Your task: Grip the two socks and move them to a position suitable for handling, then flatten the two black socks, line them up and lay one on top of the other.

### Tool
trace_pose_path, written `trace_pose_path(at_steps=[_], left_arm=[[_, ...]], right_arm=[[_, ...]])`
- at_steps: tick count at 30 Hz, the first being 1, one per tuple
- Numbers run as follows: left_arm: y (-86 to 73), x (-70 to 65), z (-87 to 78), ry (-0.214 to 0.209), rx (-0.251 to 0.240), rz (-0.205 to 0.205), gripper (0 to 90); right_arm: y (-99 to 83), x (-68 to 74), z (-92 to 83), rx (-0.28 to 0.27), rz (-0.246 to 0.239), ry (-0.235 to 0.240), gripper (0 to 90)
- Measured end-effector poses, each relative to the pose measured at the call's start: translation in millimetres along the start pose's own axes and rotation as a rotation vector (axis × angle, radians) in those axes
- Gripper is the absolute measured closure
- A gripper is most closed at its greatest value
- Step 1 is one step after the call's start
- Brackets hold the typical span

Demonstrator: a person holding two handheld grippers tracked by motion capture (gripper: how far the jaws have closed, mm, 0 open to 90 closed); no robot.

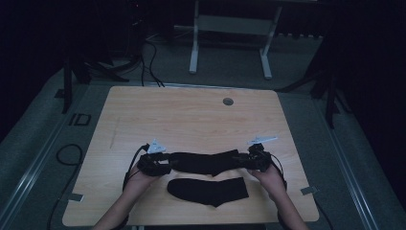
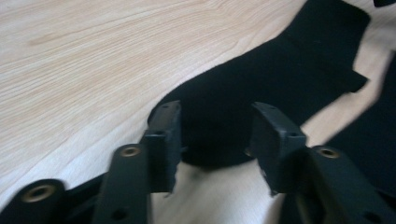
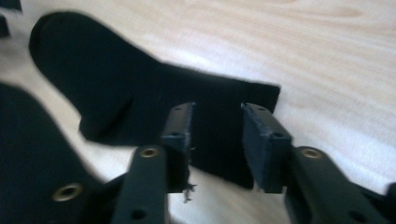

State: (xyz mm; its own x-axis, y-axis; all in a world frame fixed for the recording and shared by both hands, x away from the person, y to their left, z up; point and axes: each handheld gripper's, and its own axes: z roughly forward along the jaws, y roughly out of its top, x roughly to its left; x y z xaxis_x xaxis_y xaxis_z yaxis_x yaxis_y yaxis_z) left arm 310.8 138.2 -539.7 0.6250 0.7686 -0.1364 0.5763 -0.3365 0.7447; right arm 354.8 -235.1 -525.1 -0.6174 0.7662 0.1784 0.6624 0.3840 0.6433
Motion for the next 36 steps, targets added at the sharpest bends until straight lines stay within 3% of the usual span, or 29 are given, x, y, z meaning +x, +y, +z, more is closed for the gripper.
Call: trace_pose_path(at_steps=[7,11,13,15,28,34,36], left_arm=[[-16.5,-6.7,-26.7,-0.030,0.009,0.001,44.7],[-23.2,-10.6,-36.6,-0.044,0.023,0.005,41.6],[-26.7,-12.2,-38.9,-0.049,0.023,-0.006,39.4],[-29.8,-13.2,-40.4,-0.051,0.021,-0.011,39.4],[-43.4,-19.2,-20.2,-0.070,0.074,-0.053,38.7],[-45.5,-24.6,-11.6,-0.075,0.106,-0.034,42.8],[-45.9,-25.9,-10.7,-0.082,0.108,-0.023,47.9]], right_arm=[[-15.8,3.2,-9.0,0.023,-0.013,0.016,47.8],[-22.6,5.7,-18.6,0.002,-0.015,-0.014,40.4],[-26.7,8.3,-23.5,-0.005,-0.012,-0.029,38.1],[-31.8,11.7,-26.9,0.015,-0.018,-0.032,42.4],[-61.3,25.3,-28.5,0.066,-0.022,-0.078,43.7],[-66.3,29.4,-24.3,0.086,-0.033,-0.085,50.5],[-66.8,31.7,-23.4,0.088,-0.041,-0.093,51.7]])
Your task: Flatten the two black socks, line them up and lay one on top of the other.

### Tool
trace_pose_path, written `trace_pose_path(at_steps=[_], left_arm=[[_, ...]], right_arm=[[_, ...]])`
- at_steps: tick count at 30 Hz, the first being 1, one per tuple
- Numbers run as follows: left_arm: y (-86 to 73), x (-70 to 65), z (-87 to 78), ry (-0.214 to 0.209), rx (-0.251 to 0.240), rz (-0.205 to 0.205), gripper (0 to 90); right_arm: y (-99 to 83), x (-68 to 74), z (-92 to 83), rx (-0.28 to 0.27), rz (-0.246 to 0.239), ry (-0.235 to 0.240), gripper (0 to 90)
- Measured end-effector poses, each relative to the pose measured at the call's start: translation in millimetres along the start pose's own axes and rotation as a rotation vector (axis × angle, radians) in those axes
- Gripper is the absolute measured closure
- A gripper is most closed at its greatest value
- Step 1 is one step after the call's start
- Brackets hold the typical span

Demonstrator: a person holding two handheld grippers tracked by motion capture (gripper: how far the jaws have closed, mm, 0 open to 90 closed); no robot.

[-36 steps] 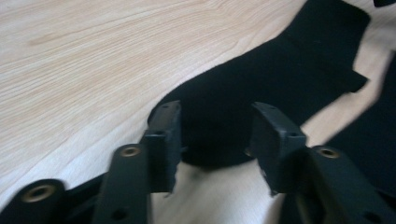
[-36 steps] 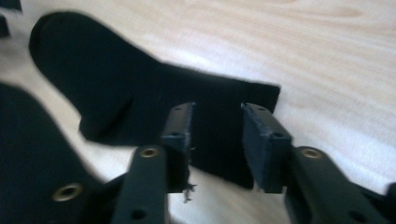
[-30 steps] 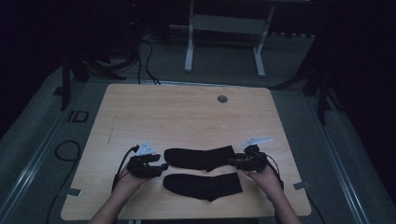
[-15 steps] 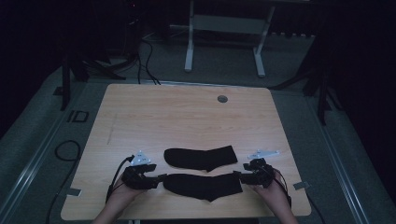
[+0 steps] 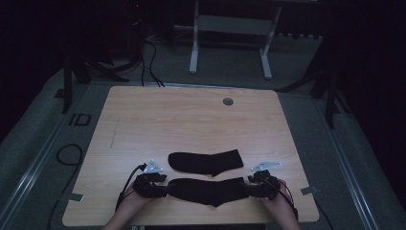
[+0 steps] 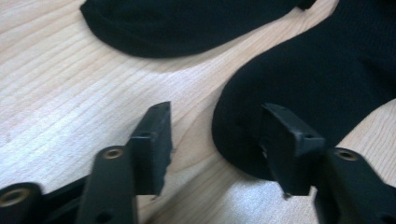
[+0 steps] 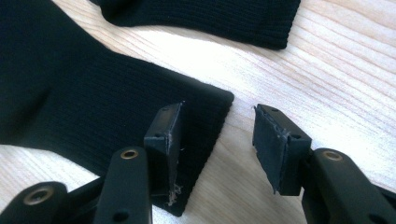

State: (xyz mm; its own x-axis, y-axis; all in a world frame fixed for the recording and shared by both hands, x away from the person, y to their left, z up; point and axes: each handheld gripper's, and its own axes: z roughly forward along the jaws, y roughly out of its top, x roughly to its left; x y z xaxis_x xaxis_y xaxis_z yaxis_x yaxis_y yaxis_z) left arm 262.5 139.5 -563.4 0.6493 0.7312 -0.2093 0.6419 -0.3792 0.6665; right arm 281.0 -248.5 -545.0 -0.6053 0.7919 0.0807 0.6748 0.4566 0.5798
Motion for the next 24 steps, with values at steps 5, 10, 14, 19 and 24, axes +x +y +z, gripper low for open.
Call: trace_pose_path(at_steps=[5,10,14,19,24], left_arm=[[0.3,-3.0,0.4,0.001,0.012,0.028,57.1],[-1.5,-5.0,0.7,0.012,0.008,0.043,70.0],[-2.7,-5.5,1.6,0.003,0.005,0.034,81.4],[-3.4,-6.6,1.5,0.007,0.002,0.031,85.8],[-0.9,-6.6,-5.4,-0.010,-0.015,0.019,86.6]], right_arm=[[-1.0,1.5,2.2,0.013,-0.005,0.001,55.5],[-1.5,5.7,2.6,0.009,-0.029,-0.009,65.3],[-1.4,12.7,3.6,0.012,-0.069,-0.011,75.9],[-0.7,16.0,4.0,0.012,-0.080,-0.007,83.6],[3.6,17.9,-6.1,-0.013,-0.075,0.008,85.6]])
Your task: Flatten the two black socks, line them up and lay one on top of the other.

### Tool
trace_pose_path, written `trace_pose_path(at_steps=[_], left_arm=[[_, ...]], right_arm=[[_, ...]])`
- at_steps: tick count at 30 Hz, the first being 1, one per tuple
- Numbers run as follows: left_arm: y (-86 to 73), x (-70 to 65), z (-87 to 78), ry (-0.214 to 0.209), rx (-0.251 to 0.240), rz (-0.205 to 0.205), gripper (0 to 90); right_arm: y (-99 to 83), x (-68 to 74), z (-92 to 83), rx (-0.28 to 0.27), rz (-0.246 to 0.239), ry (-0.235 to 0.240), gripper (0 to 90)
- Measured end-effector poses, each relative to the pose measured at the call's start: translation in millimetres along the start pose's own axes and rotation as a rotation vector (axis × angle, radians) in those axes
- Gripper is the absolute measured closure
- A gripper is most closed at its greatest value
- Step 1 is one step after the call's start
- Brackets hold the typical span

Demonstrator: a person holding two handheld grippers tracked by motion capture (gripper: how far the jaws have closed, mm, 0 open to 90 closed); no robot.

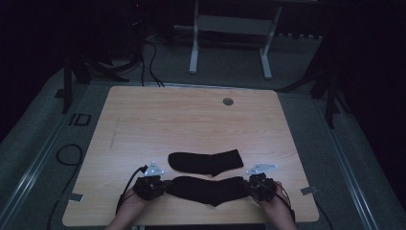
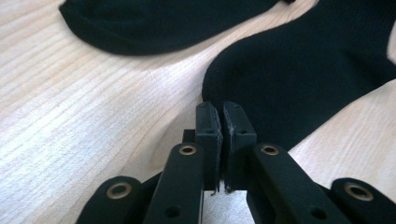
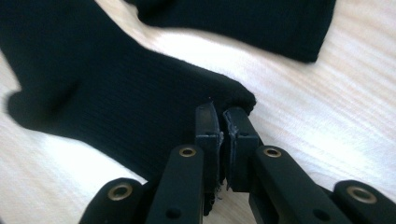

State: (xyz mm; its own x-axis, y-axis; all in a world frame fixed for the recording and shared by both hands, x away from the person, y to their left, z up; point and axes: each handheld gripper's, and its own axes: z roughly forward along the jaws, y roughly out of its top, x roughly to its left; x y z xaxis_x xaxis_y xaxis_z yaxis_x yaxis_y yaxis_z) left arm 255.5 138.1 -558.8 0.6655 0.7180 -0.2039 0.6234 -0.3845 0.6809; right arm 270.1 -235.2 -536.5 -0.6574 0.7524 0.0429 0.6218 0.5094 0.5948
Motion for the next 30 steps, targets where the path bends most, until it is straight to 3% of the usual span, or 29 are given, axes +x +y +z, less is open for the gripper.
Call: trace_pose_path(at_steps=[6,13,14,18,23,27,30], left_arm=[[10.5,-2.2,-18.9,0.005,-0.044,0.019,86.7],[27.0,-4.0,-37.5,0.009,-0.073,0.034,86.8],[37.6,-1.9,-46.6,0.019,-0.092,0.041,86.8],[57.9,5.6,-57.7,0.030,-0.109,0.041,86.9],[74.1,17.2,-52.0,0.040,-0.086,0.025,86.9],[78.1,25.3,-38.6,0.042,-0.053,0.008,86.9],[77.5,34.5,-27.8,0.024,-0.035,-0.029,86.9]], right_arm=[[13.5,1.0,-26.7,-0.081,-0.003,0.026,85.7],[30.3,0.3,-48.0,-0.143,-0.025,0.017,85.7],[34.2,-0.5,-51.4,-0.156,-0.029,0.012,85.7],[59.8,-7.8,-66.4,-0.208,-0.043,0.007,85.7],[80.6,-20.1,-60.9,-0.212,-0.030,-0.004,85.6],[86.9,-28.4,-44.6,-0.187,-0.003,0.007,85.7],[88.2,-33.3,-30.4,-0.158,0.013,0.006,85.6]])
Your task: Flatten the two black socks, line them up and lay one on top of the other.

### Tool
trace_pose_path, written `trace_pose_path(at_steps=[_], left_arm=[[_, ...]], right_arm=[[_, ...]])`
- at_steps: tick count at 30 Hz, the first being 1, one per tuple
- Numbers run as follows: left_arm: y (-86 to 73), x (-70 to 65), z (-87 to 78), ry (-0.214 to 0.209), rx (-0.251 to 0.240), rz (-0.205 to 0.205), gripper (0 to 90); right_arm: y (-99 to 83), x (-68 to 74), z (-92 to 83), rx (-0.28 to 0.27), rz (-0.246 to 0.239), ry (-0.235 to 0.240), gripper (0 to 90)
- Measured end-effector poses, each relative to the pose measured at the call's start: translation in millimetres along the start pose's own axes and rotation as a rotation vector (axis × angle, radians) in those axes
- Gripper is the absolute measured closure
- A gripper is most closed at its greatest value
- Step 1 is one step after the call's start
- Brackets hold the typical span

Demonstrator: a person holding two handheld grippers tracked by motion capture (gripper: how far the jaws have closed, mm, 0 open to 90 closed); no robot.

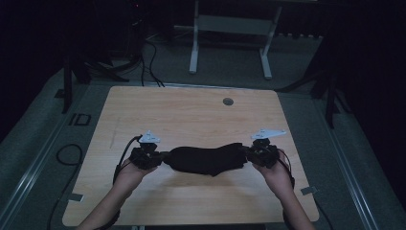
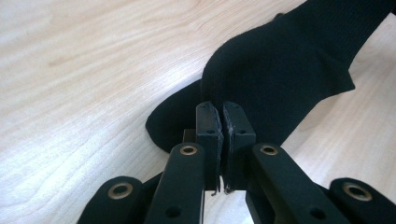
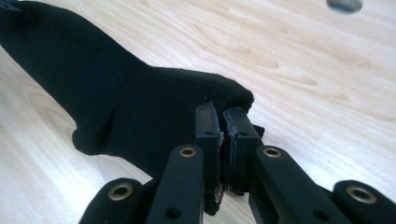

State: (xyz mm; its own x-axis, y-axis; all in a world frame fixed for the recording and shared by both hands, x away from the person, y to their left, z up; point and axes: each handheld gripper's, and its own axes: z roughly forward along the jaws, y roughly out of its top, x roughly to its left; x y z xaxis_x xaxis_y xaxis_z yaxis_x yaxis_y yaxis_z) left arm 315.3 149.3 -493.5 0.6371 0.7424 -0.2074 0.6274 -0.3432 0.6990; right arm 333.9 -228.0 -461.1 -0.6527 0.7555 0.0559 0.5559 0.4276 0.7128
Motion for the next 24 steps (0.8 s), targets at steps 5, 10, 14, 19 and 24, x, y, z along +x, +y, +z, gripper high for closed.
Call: trace_pose_path(at_steps=[5,10,14,19,24], left_arm=[[-1.8,11.6,14.4,0.005,0.031,-0.032,86.9],[-5.0,19.0,27.4,-0.014,0.057,-0.060,86.9],[-8.4,24.4,41.1,-0.013,0.082,-0.079,86.9],[-10.2,26.7,54.2,0.005,0.108,-0.074,86.8],[-12.0,31.2,62.4,-0.001,0.126,-0.090,86.8]], right_arm=[[-3.7,-10.6,22.0,0.064,0.026,-0.002,85.6],[-9.3,-20.1,38.4,0.103,0.051,-0.008,85.5],[-14.6,-27.9,50.4,0.131,0.077,-0.010,85.4],[-22.0,-34.0,64.9,0.166,0.085,-0.029,85.3],[-27.9,-36.9,74.3,0.192,0.087,-0.040,85.0]])
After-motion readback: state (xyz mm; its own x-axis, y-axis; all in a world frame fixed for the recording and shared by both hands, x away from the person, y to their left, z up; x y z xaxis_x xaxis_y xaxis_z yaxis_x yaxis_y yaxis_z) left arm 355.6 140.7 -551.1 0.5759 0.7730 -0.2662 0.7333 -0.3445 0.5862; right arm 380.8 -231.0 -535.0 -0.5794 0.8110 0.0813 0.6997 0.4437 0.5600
